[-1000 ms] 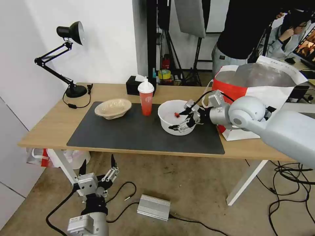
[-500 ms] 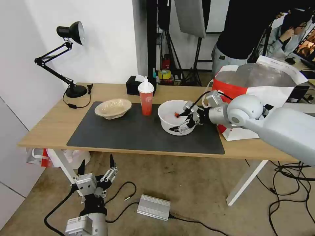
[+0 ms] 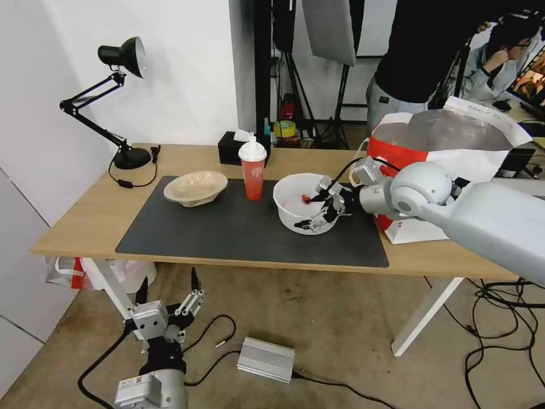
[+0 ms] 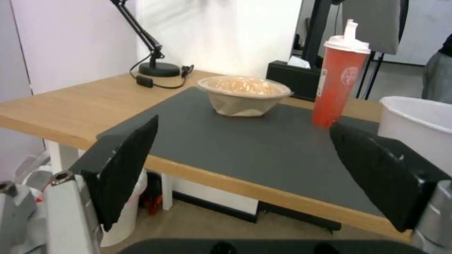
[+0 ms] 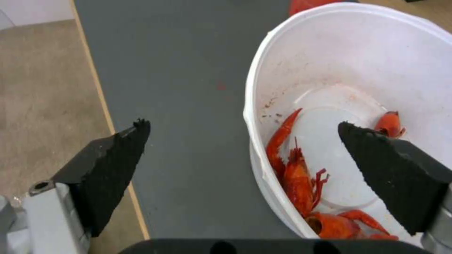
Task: Pick up the trash from the table and place it into the takeout bag.
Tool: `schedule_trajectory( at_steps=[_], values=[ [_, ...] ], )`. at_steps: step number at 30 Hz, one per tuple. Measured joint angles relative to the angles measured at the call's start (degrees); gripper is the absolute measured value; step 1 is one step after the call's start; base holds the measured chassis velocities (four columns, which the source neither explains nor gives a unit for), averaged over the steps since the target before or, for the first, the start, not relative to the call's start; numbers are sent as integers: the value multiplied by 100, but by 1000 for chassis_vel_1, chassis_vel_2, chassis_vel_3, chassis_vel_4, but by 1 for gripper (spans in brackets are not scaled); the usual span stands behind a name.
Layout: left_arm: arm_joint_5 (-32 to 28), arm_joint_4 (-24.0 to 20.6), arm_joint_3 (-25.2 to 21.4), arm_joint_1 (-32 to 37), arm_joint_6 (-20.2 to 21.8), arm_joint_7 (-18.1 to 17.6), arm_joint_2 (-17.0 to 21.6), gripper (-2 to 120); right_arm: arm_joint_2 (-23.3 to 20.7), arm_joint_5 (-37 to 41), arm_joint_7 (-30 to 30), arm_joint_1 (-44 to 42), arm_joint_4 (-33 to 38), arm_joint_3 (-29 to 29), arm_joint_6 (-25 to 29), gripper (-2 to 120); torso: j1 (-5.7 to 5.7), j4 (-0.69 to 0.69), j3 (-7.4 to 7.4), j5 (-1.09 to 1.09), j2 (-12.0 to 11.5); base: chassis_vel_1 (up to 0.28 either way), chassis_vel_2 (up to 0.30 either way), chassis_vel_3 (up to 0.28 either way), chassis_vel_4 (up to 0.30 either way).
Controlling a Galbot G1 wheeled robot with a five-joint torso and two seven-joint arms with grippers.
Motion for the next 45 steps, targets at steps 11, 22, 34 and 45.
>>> schedule_trajectory(
  at_steps=[11,22,34,45],
  values=[
    [-9,30,6,-23,-4,-2,-2,97,178,-183,-149,57,-283,-151,37,100,0,0,0,1,0,0,0,0,0],
    [-16,33,-33,-31,0,-130,37,97,261,-432,-440,62,-415,-202,74,100,0,1,0,1,0,0,0,0,0],
    [-19,57,38,-39,12,-124,-1,96,347,-462,-537,-3,-574,-208,77,100,0,0,0,0,0,0,0,0,0],
    [-16,76,42,-47,14,-115,-8,96,451,-468,-529,-7,-733,-225,62,100,0,0,0,0,0,0,0,0,0]
  ],
)
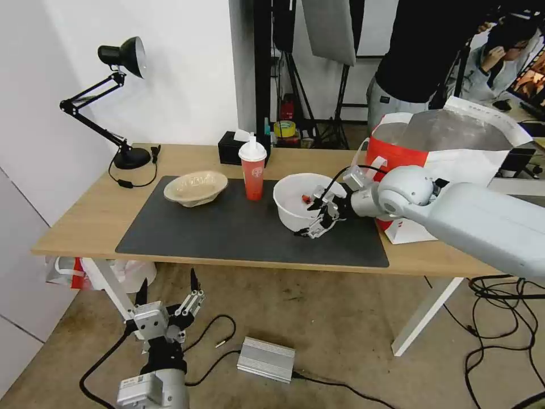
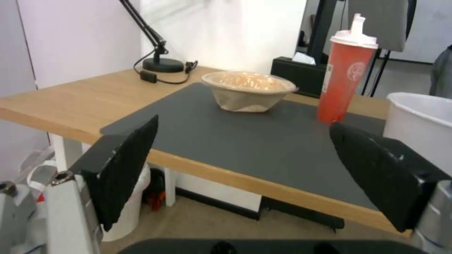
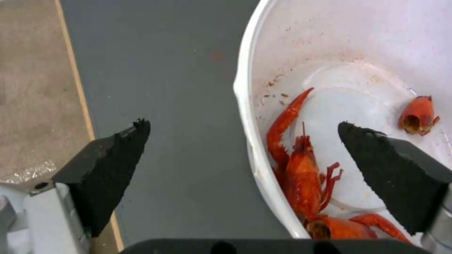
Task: Pick up the trash from the table and place it into the takeout bag.
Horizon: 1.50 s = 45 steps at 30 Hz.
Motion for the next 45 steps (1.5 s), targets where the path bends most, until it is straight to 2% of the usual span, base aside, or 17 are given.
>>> schedule_trajectory(
  at_steps=[45],
  values=[
    [27,74,104,-31,-2,11,-84,96,364,25,-152,46,-750,-59,-29,100,0,0,0,0,0,0,0,0,0]
  ],
)
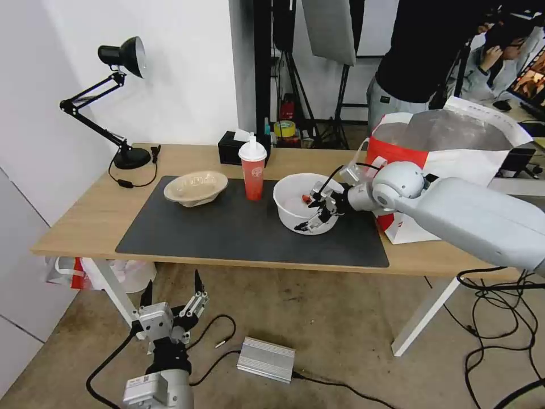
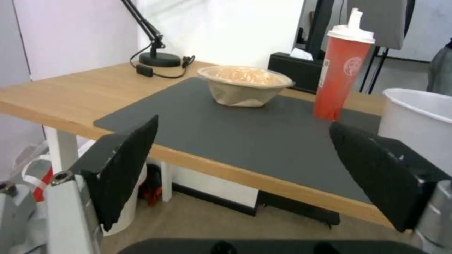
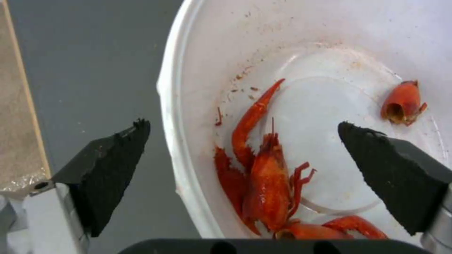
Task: Pick up the trash from the table and place it into the takeout bag.
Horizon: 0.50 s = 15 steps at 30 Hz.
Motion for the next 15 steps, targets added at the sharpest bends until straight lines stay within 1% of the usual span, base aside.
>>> schedule_trajectory(
  at_steps=[15],
  values=[
    [20,10,30,-15,-20,1,-29,96,37,-29,-1,-8,-62,-38,2,100,0,0,0,0,0,0,0,0,0]
  ],
)
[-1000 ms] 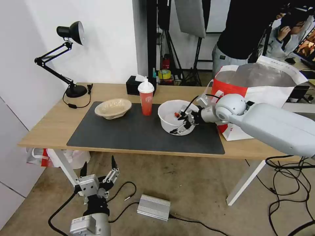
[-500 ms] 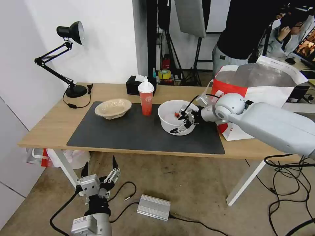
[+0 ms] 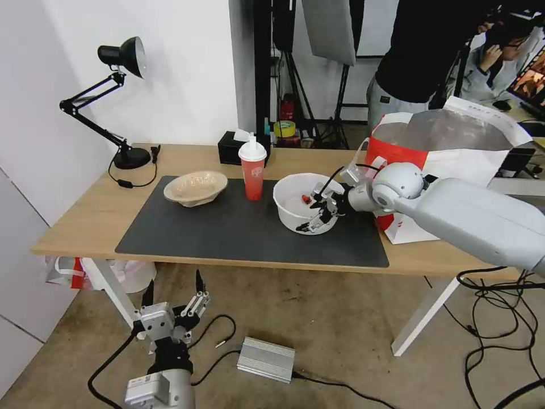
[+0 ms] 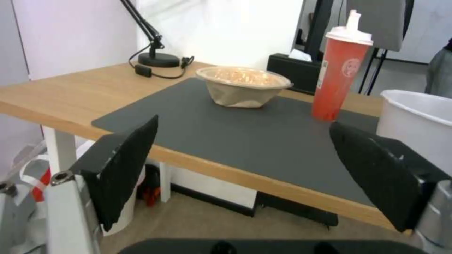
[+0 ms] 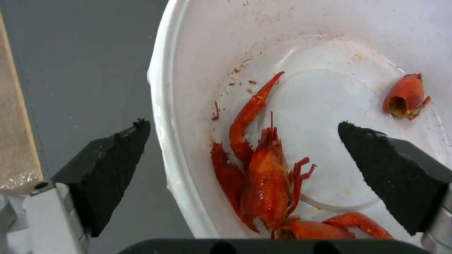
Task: Pick up the trash from the table and place it into the takeout bag.
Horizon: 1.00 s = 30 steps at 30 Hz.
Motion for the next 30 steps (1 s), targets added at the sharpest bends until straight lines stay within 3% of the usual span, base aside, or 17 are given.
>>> schedule_trajectory(
  at_steps=[7,9,11,15,17,27,30],
  values=[
    [0,-1,-2,-3,-6,-1,6,96,3,11,-54,-11,-13,-1,5,84,-1,0,0,0,0,0,0,0,0],
    [0,-7,6,-4,-7,-2,11,96,3,12,-80,-27,-20,-1,7,71,-1,0,0,0,0,0,0,0,0],
    [-1,-9,7,-4,-8,-2,15,96,4,13,-84,-33,-22,-2,7,68,-1,0,0,0,0,0,0,0,0],
    [-1,-33,11,-5,-15,-3,30,96,42,27,-160,-82,-123,4,21,47,-1,-1,-1,-1,1,0,0,0,0],
    [-1,-35,12,-4,-15,-3,31,96,42,29,-167,-85,-127,4,23,46,-1,-1,-1,-1,1,0,0,0,0],
    [4,-35,10,-10,-34,-9,58,95,178,55,-231,-157,-240,10,27,5,-1,-1,-1,-1,1,0,0,0,0],
    [5,-34,8,-11,-35,-9,62,95,199,56,-233,-157,-260,16,30,0,-1,-1,-1,-1,0,0,0,0,0]
  ],
)
